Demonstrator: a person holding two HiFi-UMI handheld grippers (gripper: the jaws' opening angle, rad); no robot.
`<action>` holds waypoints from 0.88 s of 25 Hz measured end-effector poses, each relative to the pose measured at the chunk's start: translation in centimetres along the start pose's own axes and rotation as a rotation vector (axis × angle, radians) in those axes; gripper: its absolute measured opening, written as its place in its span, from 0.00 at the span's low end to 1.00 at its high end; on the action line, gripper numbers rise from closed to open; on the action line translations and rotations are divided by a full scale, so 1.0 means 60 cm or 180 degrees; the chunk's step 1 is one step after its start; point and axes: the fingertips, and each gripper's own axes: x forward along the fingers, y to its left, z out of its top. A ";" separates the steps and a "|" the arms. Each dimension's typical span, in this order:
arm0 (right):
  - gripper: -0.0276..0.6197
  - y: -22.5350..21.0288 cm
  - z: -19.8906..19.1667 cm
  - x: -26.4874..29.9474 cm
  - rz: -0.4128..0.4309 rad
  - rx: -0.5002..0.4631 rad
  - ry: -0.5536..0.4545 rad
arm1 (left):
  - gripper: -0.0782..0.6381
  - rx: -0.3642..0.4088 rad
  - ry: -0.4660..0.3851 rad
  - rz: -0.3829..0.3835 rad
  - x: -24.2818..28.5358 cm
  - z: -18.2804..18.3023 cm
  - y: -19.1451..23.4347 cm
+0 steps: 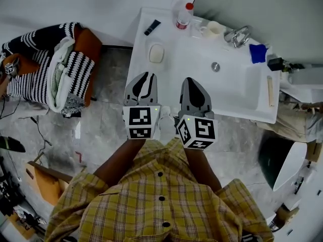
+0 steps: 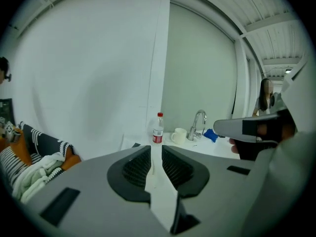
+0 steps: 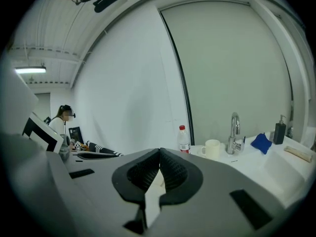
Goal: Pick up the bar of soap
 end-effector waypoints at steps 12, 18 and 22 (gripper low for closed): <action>0.07 -0.063 -0.024 0.092 0.0032 0.0073 0.0214 | 0.30 0.0074 0.0389 0.0212 0.130 -0.035 0.026; 0.07 -0.076 -0.039 0.130 0.0077 0.0108 0.0315 | 0.34 0.0061 0.0611 0.0233 0.190 -0.052 0.034; 0.07 -0.084 -0.049 0.152 0.0102 0.0141 0.0396 | 0.39 -0.0048 0.0804 0.0228 0.231 -0.068 0.039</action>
